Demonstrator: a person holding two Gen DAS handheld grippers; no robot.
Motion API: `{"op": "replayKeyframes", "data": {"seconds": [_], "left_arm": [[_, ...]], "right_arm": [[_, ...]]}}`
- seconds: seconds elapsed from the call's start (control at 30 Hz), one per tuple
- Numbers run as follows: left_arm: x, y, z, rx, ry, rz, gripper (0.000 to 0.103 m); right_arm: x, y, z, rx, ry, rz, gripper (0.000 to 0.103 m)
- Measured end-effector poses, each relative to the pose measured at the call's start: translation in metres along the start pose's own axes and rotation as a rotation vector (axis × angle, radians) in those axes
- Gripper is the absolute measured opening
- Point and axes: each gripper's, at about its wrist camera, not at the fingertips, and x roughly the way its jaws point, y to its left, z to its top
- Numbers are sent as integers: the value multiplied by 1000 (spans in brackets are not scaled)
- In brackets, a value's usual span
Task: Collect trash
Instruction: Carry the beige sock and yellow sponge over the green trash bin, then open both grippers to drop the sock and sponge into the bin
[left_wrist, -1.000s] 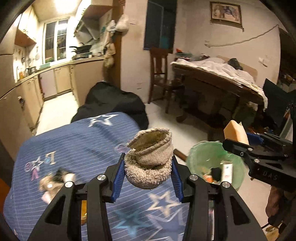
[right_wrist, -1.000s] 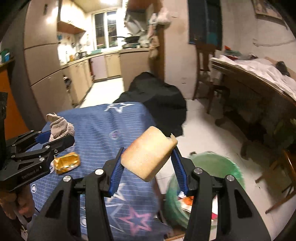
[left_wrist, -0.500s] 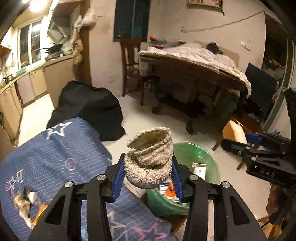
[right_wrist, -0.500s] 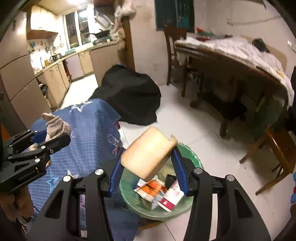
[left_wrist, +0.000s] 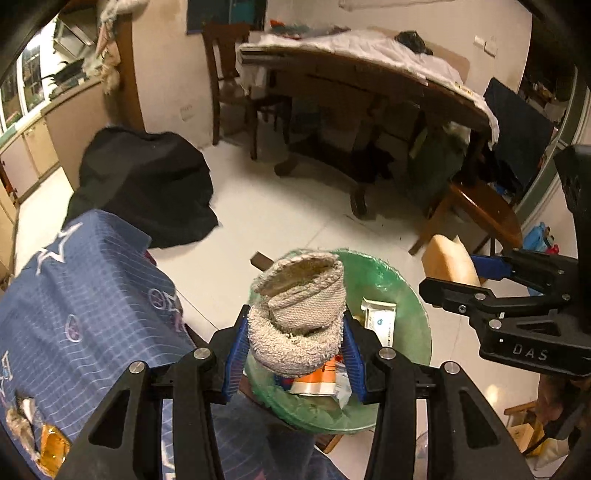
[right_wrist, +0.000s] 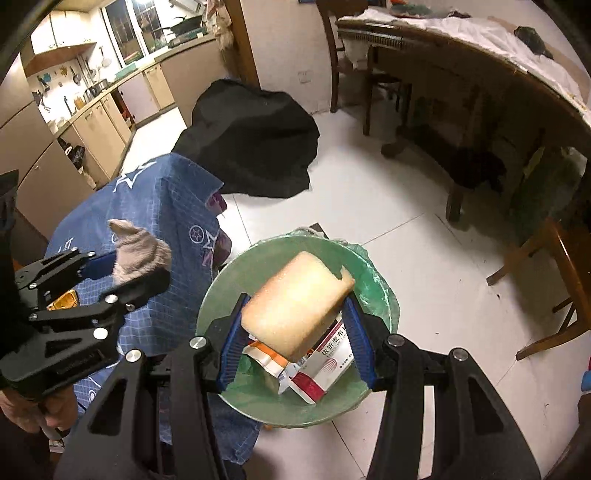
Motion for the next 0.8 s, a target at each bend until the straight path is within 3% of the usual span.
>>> {"op": "replayKeyframes", "data": {"seconds": [0.27,0.8], "left_arm": [[40,6,3,-22,54,-22,46],[71,-1,6,-26,88,-17,47]], "right_arm": [[19,-12,2,-2,43,2,48],[35,-30,5,7,64,10,50]]}}
